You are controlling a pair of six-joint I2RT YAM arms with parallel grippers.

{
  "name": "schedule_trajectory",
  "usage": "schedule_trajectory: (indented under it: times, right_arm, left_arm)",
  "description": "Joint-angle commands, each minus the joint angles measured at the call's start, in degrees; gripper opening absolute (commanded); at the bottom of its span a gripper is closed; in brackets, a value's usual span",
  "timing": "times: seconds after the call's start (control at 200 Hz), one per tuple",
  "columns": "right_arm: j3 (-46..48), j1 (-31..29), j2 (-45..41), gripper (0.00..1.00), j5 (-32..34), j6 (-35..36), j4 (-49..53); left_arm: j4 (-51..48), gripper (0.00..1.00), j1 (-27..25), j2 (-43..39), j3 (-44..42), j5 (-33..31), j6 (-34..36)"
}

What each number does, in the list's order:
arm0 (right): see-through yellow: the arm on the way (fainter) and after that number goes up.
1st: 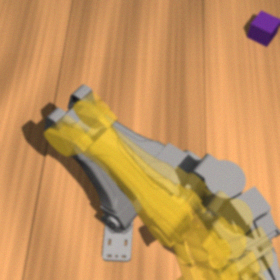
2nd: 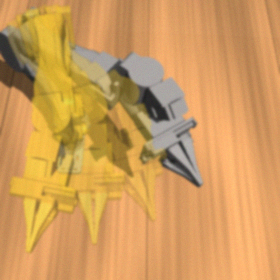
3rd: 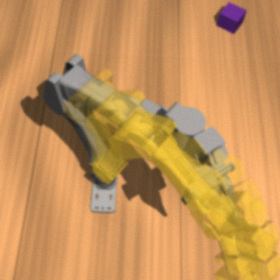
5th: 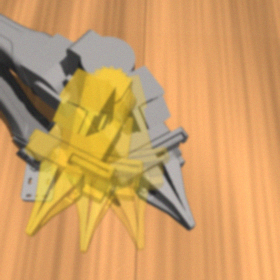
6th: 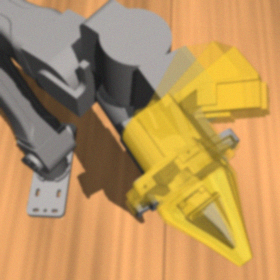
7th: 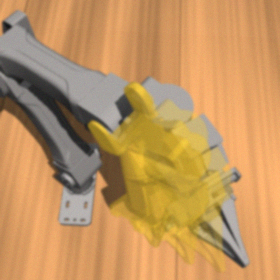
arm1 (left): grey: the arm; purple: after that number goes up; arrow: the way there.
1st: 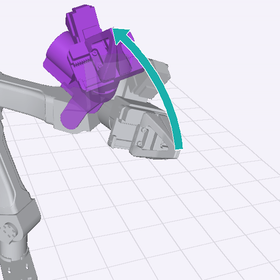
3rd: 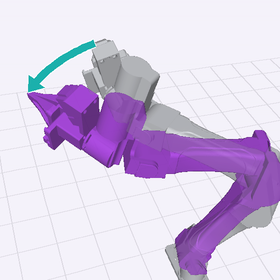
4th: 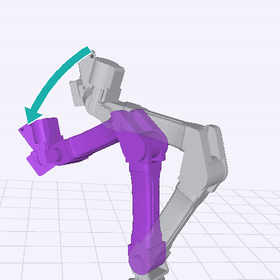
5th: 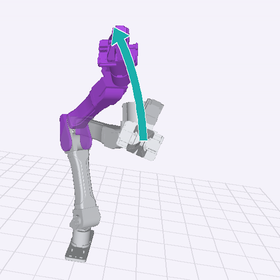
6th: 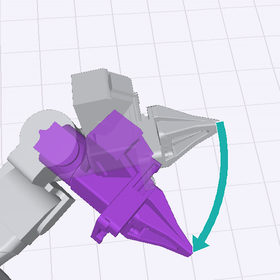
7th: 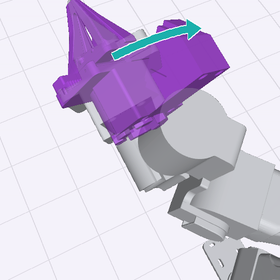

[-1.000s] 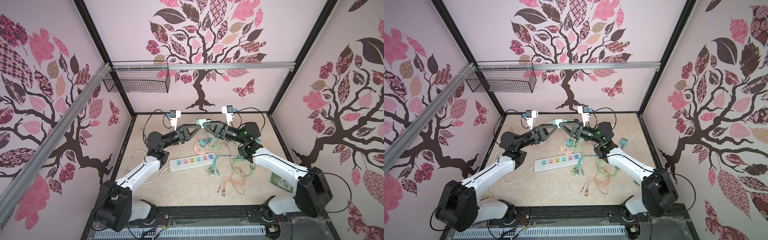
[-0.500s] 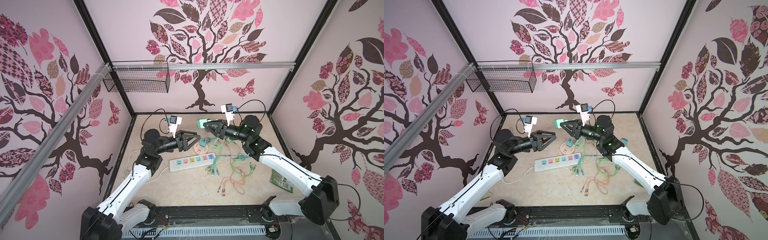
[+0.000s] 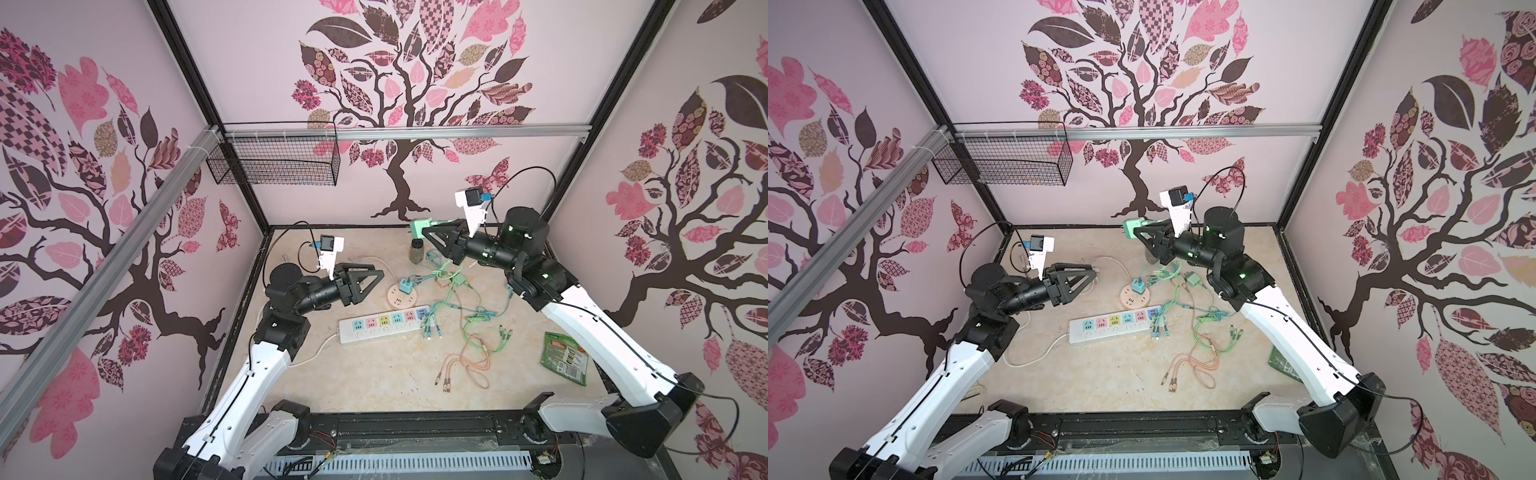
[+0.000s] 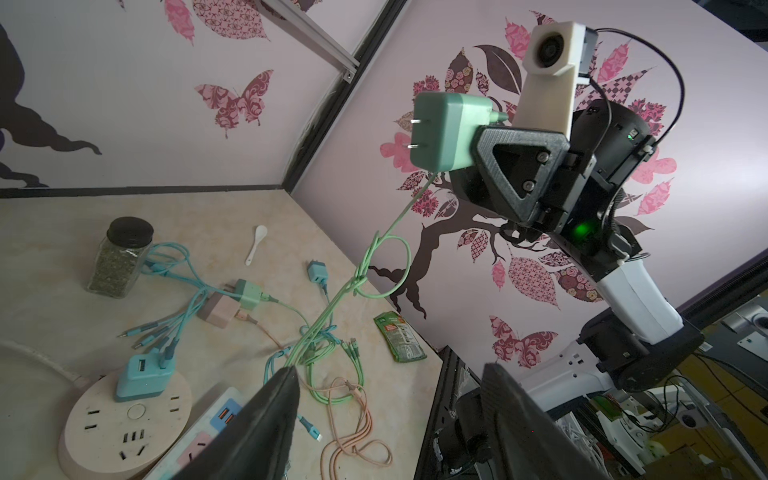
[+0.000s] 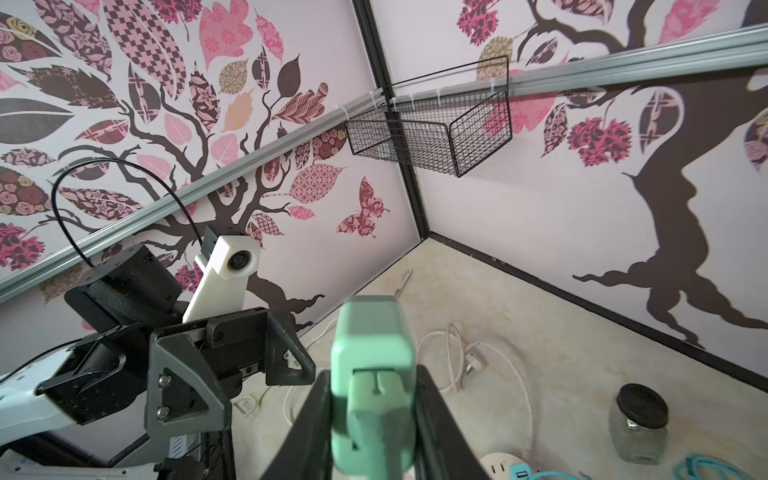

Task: Insert the plug
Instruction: 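Open the left gripper and pull it back while the right gripper keeps the plug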

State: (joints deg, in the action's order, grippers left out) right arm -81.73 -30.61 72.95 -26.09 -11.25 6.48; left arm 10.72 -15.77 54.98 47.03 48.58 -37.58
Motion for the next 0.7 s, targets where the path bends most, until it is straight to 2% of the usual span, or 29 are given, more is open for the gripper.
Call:
schedule_trajectory:
  times: [0.0,0.22,0.38,0.555,0.69]
  right_arm:
    - [-4.5,0.2,-4.2,0.16,3.4,6.5,7.2]
    - [-8.5,0.2,-6.1,0.16,2.8,7.8,15.8]
    - [-11.6,0.2,-6.9,0.17,-0.5,10.0,22.9]
    - [-15.9,0.1,-5.7,0.17,-3.5,7.0,33.5]
    - [-13.9,0.2,-4.1,0.17,2.6,7.7,40.8]
  left_arm:
    - [-2.6,0.73,0.2,-0.6,-1.1,-1.3,1.9]
    - [-6.7,0.72,0.4,1.6,-0.6,-7.4,2.4]
    - [-8.8,0.72,0.6,3.0,-0.2,-11.8,2.5]
    - [-14.0,0.72,0.5,3.8,1.3,-17.3,4.5]
    - [-14.1,0.72,0.6,4.0,1.5,-18.3,4.6]
